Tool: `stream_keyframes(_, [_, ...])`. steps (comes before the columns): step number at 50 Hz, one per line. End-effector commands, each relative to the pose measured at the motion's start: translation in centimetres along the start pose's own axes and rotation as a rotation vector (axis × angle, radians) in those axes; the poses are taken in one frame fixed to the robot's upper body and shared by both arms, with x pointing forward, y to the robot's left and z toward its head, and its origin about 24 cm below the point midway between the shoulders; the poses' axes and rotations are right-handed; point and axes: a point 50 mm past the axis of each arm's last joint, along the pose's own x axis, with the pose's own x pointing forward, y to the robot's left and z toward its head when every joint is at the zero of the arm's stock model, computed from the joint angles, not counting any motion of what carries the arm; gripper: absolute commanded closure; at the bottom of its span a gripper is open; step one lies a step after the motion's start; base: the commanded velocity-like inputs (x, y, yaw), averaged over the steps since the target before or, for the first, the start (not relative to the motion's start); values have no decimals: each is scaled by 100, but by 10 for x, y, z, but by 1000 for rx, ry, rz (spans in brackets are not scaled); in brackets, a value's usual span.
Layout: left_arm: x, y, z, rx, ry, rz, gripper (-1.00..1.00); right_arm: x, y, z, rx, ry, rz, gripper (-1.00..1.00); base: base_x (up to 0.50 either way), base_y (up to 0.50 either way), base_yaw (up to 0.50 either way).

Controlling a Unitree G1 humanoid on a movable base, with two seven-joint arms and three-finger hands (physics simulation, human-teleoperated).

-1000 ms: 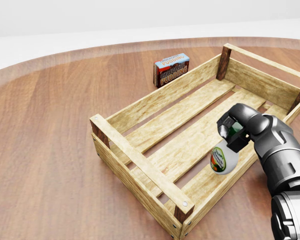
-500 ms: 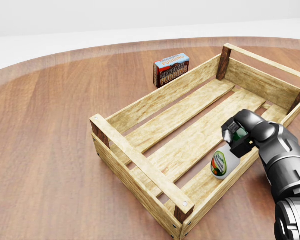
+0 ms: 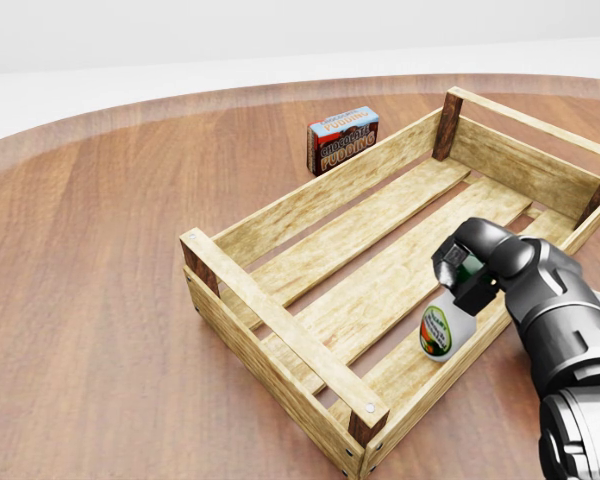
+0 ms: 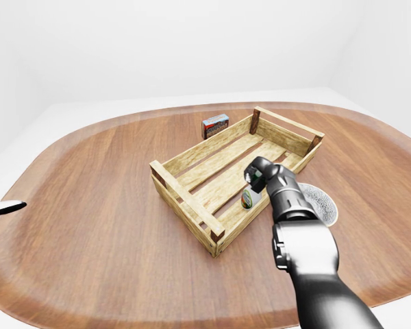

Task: Pick up the salad dressing and put it in the tray.

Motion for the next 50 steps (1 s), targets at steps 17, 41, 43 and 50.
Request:
stream_keyframes(17, [0, -1, -5, -2, 19, -5, -100, 1, -2, -3, 5, 6, -115, 100, 0, 0, 0])
stream_keyframes(41, [-1, -2, -6, -1, 25, -9, -100, 3, 7, -6, 24, 10, -106, 100, 0, 0, 0])
stream_keyframes(43, [-1, -2, -7, -2, 27, -10, -100, 3, 8, -6, 23, 11, -101, 100, 0, 0, 0])
stream_keyframes(50, [-1, -3, -9, -2, 34, -11, -100, 4, 13, -8, 45, 11, -71, -100, 0, 0, 0])
